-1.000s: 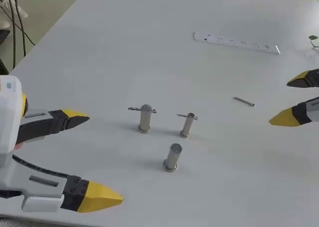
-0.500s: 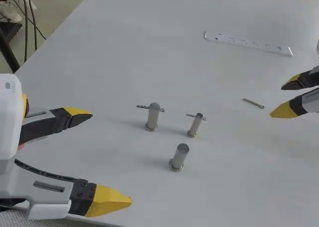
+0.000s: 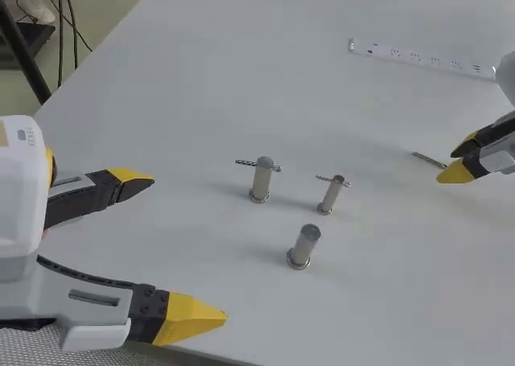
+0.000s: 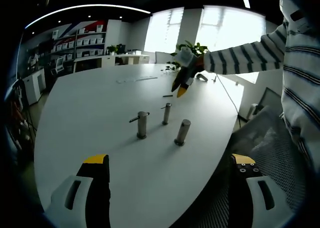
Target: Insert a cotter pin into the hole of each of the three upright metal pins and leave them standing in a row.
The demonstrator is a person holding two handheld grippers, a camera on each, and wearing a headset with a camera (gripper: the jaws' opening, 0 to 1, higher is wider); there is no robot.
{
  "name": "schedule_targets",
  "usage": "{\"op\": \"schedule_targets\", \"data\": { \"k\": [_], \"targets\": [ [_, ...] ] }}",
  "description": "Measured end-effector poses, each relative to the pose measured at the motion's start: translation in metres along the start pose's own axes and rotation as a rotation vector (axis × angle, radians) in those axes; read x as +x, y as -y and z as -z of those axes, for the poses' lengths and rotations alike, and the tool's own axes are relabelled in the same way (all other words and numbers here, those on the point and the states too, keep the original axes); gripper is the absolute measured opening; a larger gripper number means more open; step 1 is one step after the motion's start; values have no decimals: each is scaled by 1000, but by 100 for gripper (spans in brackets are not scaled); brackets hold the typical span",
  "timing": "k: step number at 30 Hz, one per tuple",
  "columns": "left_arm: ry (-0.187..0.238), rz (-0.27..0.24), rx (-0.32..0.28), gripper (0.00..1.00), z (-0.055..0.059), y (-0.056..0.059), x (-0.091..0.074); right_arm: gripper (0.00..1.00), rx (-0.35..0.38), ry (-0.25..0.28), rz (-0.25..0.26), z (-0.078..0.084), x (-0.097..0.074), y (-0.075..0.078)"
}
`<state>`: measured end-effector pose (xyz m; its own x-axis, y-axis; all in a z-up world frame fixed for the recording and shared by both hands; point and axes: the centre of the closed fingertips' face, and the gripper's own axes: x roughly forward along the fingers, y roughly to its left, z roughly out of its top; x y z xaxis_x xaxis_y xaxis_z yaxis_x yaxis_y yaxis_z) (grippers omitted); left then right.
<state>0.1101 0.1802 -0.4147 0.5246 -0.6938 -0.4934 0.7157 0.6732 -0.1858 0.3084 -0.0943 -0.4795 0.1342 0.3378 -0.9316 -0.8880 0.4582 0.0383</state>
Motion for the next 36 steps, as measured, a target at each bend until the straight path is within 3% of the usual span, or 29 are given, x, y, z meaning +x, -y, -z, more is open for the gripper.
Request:
{"op": "schedule_targets", "data": {
  "k": [5,8,13,18,24,36],
  "targets": [
    [-10,-8,-10,99,2,-3,2,29,15,-3,-2,2,8,11],
    [5,-29,-28,99,-1,-8,2,25,13,-10,16,2,9,18],
    [3,-30,-29,99,0,-8,3,20,30,-15,15,0,12,36],
    [-5,-23,-28,99,1,-5,3,17,15,-48,16,0,14,45],
    [-6,-26,-30,99,2,-6,3,6,24,-48,13,-5,16,49],
    [-1,-20,-43,99,3,-6,4,4,-36,-106,13,-2,22,50]
  ]
}}
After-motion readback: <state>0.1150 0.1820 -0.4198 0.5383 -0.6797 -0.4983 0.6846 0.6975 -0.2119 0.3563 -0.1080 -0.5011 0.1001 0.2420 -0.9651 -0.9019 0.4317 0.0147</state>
